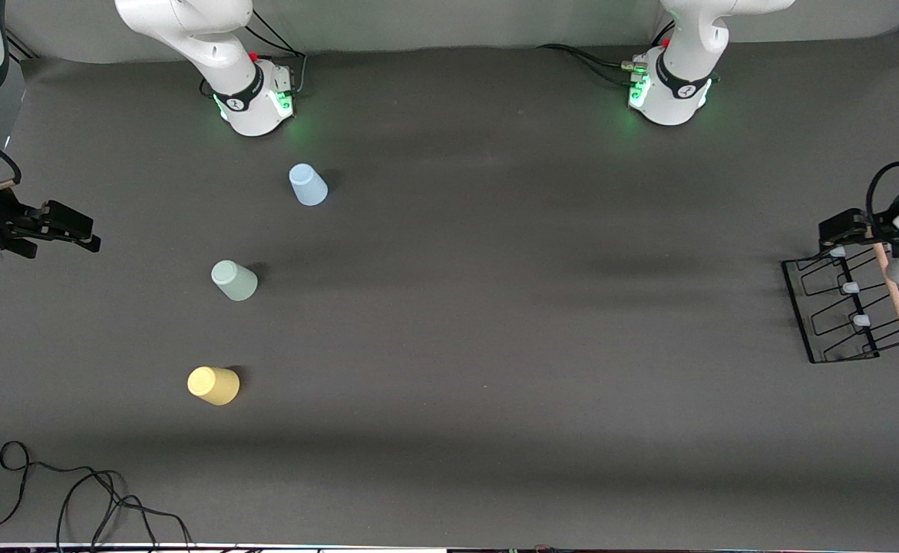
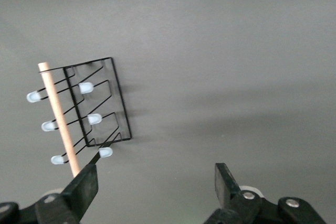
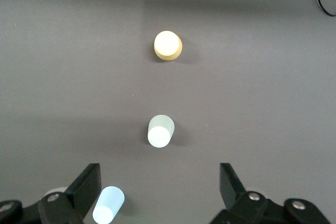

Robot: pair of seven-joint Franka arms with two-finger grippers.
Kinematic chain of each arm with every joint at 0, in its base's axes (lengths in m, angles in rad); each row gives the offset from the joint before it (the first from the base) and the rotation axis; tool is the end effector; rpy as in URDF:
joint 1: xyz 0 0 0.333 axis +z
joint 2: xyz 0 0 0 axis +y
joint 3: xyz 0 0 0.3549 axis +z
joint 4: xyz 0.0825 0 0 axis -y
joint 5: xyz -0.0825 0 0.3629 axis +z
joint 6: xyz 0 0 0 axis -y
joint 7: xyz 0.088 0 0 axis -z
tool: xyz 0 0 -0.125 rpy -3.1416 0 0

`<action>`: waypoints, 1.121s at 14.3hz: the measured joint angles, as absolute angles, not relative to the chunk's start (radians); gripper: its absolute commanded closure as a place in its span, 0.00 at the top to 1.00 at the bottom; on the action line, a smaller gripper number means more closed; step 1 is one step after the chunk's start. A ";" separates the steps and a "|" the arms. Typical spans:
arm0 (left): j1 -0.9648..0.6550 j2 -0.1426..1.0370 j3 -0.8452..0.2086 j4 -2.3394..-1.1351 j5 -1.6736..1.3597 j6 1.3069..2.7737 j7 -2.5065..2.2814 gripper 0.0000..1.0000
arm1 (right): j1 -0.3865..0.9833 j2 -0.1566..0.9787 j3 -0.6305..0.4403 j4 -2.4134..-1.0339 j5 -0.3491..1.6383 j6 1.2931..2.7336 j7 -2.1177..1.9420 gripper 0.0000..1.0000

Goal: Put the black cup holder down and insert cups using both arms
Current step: 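Grasp the black wire rack by its wooden dowel with the left gripper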

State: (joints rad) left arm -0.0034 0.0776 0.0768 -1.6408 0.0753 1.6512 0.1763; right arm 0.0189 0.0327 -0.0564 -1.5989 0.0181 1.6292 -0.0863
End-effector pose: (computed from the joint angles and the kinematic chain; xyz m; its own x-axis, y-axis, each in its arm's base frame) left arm 0.5582 0.0483 0.5785 0.9909 -0.1082 -0.0802 -0.1137 -0.9912 -0.0673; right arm 0.5487 -0.0179 0.6201 0.9989 0.0477 -0.0009 0.0477 -0.9987 -0.0164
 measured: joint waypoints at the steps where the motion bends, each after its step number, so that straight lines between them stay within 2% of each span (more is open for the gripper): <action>1: 0.018 0.079 0.077 -1.641 0.081 1.651 0.199 0.98 | 0.019 0.033 -0.056 -1.599 0.018 1.629 -0.086 1.00; 7: 0.228 0.140 0.083 -1.644 0.091 1.707 0.463 0.96 | 0.019 0.034 -0.056 -1.599 0.018 1.629 -0.086 1.00; 10: 0.291 0.206 0.084 -1.664 0.091 1.753 0.502 0.91 | 0.019 0.034 -0.056 -1.600 0.018 1.630 -0.086 1.00; 14: 0.296 0.243 0.082 -1.805 0.091 1.940 0.502 0.84 | 0.019 0.034 -0.056 -1.600 0.018 1.630 -0.086 1.00; 16: 0.309 0.250 0.082 -1.875 0.091 2.027 0.502 0.74 | 0.019 0.034 -0.056 -1.600 0.018 1.630 -0.086 1.00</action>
